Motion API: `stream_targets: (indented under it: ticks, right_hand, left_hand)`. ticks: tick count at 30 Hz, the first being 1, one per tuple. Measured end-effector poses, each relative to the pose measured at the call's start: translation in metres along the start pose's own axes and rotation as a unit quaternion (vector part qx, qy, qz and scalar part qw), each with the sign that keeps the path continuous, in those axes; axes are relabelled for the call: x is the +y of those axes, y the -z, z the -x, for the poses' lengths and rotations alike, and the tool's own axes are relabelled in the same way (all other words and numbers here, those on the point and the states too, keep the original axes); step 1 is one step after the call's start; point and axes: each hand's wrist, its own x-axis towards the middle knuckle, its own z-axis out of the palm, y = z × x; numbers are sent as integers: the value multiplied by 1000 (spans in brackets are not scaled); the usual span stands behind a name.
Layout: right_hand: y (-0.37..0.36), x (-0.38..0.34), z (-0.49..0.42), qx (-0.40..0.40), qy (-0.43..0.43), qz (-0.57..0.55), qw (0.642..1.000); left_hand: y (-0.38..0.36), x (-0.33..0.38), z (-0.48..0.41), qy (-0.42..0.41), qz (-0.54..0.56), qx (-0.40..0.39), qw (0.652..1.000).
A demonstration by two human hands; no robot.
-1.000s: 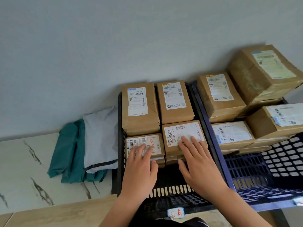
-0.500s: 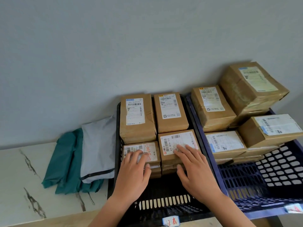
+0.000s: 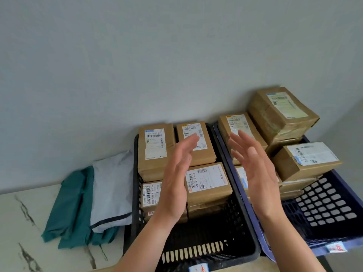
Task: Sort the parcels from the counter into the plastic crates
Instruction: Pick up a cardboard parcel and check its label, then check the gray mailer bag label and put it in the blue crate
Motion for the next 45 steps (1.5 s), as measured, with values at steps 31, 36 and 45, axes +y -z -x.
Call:
stream_targets:
  ticks: [31, 36, 45]
  right_hand:
    - [-492, 56, 64, -110, -117, 68, 985]
    - [-517, 109, 63, -103, -173, 100, 974]
    - [-452, 210, 33, 57, -222, 365, 902]
  left_hand:
    - [491, -35, 54, 100, -28, 72, 992]
    - [504, -84, 50, 174, -41, 67, 982]
    - [455, -211, 47, 483, 1, -7, 875]
